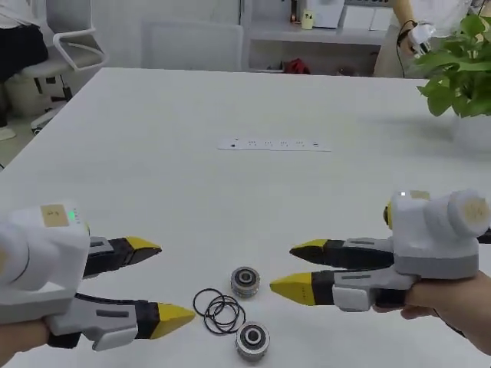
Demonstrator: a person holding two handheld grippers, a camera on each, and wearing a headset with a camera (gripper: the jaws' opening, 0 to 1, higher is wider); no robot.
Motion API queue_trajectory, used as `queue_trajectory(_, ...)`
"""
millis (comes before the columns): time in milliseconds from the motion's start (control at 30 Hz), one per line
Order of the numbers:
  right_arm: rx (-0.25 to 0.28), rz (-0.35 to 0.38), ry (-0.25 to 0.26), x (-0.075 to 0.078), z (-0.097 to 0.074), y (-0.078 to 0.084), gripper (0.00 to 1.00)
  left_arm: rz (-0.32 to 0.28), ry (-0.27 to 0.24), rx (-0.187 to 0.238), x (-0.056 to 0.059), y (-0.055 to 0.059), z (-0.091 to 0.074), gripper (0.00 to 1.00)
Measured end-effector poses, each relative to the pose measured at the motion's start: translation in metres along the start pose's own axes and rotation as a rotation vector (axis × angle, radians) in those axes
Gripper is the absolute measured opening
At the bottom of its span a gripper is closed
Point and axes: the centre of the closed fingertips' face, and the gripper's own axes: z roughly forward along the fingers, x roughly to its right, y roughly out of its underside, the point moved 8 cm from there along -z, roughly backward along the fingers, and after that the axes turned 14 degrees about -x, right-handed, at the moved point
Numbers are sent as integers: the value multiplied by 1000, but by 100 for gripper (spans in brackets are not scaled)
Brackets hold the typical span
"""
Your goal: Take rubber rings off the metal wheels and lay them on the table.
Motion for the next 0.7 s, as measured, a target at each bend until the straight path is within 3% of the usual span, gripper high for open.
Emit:
queue_trajectory(233, -31, -36, 49, -4, -13, 12, 51, 13, -2, -5, 4, 1, -3, 62)
queue_trajectory(700, -79, -95, 100, -13, -30, 28, 59, -1, -19, -4, 8, 9, -11, 64)
